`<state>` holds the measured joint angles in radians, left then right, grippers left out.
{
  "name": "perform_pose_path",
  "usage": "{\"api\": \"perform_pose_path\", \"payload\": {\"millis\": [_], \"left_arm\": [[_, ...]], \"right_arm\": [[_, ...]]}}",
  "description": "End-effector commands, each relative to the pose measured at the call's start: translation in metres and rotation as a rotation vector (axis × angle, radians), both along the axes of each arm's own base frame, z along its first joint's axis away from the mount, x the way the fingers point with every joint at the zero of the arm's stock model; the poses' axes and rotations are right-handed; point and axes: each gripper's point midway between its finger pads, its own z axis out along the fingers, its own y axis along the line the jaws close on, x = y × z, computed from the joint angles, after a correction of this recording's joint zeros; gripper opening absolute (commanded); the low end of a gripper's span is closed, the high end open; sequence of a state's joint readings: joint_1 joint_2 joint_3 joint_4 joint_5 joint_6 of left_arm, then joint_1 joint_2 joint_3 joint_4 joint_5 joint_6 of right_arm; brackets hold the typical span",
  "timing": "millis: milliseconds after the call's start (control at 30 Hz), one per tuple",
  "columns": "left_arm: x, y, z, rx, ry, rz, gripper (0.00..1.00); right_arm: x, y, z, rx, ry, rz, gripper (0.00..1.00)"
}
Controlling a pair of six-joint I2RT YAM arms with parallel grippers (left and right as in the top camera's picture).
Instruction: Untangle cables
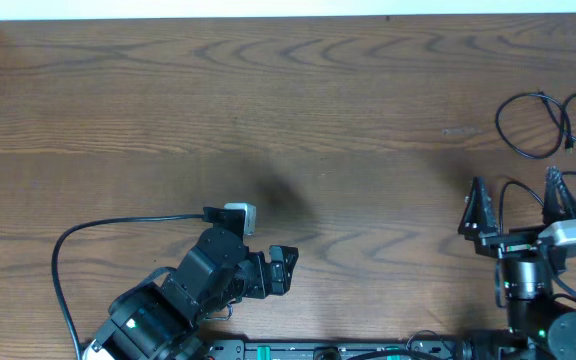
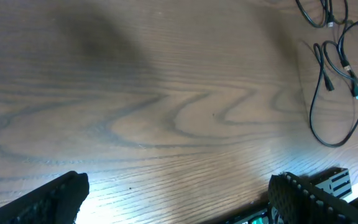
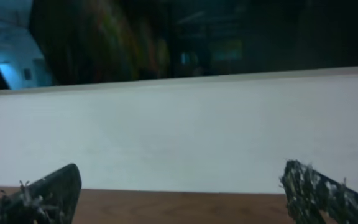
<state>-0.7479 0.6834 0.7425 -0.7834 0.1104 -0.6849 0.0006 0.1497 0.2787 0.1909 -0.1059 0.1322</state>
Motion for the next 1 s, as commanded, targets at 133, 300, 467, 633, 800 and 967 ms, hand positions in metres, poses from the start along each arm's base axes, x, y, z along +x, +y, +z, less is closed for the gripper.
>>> {"api": "perform_pose_path", "payload": {"millis": [133,300,467,633,800,967], "left_arm": [[0.0,-0.001,0.007,-0.017,-0.008,0.005,0.96],[0.0,-0.001,0.007,-0.017,-0.008,0.005,0.96],[0.0,-0.001,0.007,-0.017,-0.008,0.005,0.96],[0.0,-0.001,0.007,-0.017,-0.008,0.005,0.96],[0.0,-0.001,0.007,-0.017,-0.008,0.005,0.96],[0.0,-0.001,0.007,-0.017,-0.008,0.005,0.96]], "right_arm": [[0.01,-0.006,-0.04,-0.017,0.007,-0.056,0.99],[0.016,-0.007,-0.07,-0.011,0.032,-0.068,0.99],[0.02,-0.011,-0.09,-0.007,0.095,-0.096,0.99],[0.023,-0.019,-0.106,-0.003,0.159,-0.14,0.99],[0.024,-0.02,-0.139,-0.019,0.295,-0.149,0.99],[0.02,-0.021,-0.169,-0.076,0.409,-0.157,0.99]]}}
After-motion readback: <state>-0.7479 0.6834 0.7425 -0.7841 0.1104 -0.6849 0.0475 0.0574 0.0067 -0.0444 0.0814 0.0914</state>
